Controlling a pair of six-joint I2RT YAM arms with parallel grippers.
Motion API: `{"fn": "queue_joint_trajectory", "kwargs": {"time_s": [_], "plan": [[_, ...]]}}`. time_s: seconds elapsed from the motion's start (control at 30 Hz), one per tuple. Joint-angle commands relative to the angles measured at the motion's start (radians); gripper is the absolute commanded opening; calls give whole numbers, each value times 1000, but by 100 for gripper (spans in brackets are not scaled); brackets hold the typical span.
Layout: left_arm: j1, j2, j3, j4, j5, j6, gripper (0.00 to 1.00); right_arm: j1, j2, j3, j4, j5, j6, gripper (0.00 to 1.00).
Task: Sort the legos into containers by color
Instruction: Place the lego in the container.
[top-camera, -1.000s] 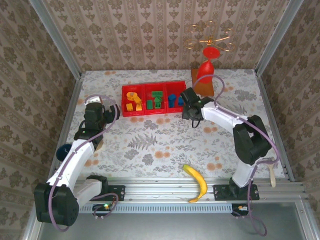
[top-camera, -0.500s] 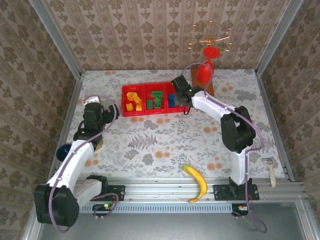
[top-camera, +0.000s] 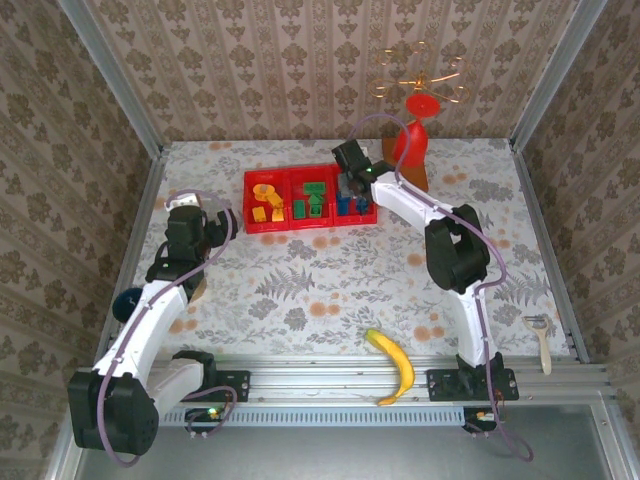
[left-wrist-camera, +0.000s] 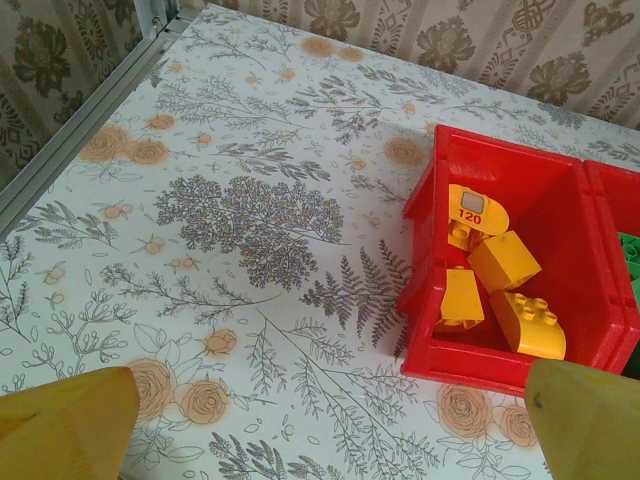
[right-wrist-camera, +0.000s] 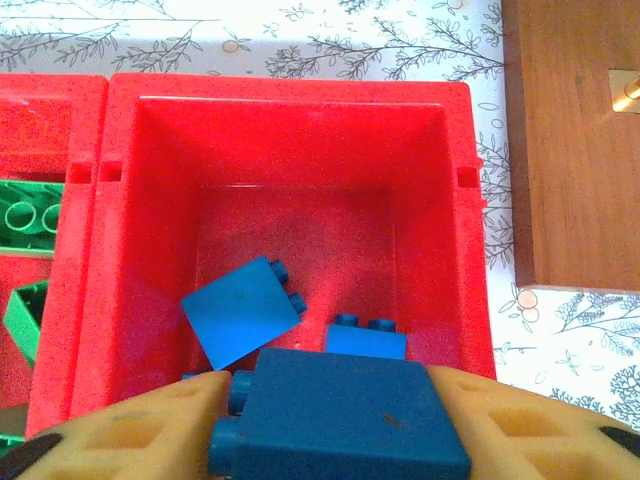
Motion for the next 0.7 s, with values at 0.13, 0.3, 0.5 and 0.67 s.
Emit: {"fn": "queue_joint_trajectory", "kwargs": {"time_s": [0.13,0.3,0.5,0.67], "plan": [[13,-24,6,-28,-1,2,100,2,13,37,-39,40,-36,59],[13,-22,7,-29,-1,1,100,4,-10,29,-46,40,-38,60],[13,-29,5,-31,-6,3,100,4,-81,-31,-28,40,-24,62],[15,-42,-3,-29,-17,6,100,5,-172,-121,-14,42,-3,63]]}}
